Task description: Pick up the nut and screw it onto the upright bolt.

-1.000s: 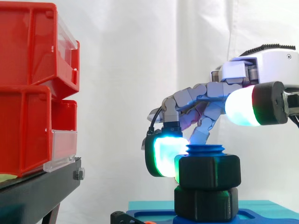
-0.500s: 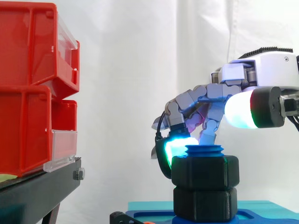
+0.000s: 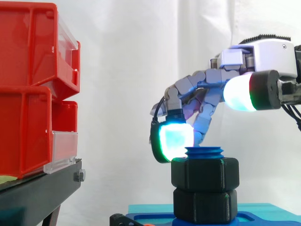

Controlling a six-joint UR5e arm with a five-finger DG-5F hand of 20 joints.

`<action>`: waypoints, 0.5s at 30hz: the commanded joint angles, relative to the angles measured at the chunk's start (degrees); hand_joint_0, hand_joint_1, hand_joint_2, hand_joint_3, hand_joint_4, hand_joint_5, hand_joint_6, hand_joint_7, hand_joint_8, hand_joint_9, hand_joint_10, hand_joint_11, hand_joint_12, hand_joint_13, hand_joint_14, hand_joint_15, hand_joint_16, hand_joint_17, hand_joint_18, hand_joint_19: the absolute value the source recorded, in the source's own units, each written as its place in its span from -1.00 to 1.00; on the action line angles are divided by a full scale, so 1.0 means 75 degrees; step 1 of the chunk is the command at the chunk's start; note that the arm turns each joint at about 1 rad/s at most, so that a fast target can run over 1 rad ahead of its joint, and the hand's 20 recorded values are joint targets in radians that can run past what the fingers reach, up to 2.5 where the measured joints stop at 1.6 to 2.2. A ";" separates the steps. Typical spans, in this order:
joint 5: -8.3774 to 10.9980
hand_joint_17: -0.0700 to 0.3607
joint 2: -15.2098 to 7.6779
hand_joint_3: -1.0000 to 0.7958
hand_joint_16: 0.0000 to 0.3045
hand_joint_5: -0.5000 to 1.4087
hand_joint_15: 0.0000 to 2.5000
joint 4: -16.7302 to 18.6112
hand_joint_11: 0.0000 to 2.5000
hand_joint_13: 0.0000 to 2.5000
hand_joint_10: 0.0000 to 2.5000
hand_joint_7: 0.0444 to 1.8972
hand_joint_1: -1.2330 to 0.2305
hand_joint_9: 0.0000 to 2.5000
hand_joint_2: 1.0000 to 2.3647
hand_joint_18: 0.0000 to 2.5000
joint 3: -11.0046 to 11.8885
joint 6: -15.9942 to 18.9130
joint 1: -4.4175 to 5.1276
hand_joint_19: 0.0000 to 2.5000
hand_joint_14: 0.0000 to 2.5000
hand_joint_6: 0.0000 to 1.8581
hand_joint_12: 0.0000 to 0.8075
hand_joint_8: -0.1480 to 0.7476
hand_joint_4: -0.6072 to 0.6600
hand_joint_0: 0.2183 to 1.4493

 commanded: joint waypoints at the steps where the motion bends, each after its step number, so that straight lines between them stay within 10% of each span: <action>1: -0.0024 -0.40 0.0000 -0.44 -0.83 -0.54 -1.00 0.0017 -1.00 -0.51 -1.00 -0.05 0.44 -0.19 -1.00 -0.81 0.0098 0.0000 0.0018 -1.00 -1.00 -0.46 -0.29 -0.02 0.40 -0.57; 15: 0.0246 -0.38 -0.0012 -0.44 -0.81 -0.56 -1.00 0.0275 -1.00 -0.55 -1.00 -0.22 0.46 -0.24 -1.00 -0.84 0.0063 -0.0023 0.0288 -1.00 -1.00 -0.46 -0.26 -0.05 0.36 -0.58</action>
